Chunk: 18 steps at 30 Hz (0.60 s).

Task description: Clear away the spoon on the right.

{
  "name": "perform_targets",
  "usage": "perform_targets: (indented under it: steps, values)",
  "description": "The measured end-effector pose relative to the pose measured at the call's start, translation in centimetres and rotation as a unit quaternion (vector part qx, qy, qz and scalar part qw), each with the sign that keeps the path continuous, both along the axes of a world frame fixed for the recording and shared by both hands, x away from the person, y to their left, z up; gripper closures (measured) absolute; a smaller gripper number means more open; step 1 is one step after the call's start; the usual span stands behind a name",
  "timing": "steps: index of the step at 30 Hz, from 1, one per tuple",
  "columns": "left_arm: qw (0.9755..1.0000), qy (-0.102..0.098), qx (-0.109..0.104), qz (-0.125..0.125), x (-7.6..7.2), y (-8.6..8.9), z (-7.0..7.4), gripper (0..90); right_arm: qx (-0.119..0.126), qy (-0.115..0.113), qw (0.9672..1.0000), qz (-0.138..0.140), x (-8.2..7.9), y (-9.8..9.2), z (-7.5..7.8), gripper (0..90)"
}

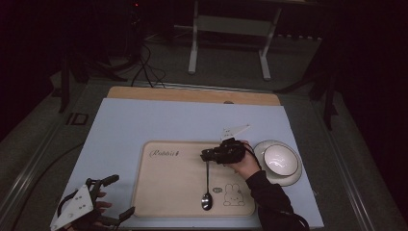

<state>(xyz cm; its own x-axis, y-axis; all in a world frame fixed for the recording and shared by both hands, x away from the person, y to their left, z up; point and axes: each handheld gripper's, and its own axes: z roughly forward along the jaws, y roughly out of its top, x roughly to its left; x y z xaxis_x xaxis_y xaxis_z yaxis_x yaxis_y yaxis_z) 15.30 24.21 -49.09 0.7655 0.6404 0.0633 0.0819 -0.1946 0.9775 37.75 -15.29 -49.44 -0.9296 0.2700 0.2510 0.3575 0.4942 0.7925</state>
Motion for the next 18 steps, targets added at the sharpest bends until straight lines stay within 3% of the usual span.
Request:
perform_targets:
  steps: [18]
  values:
    - [1.0000, -0.001, 0.000, -0.002, -0.1, 0.1, 0.0, 0.0, -0.037, 0.029, 0.9983, -0.036, 1.8, 0.7, -2.9, 69.7]
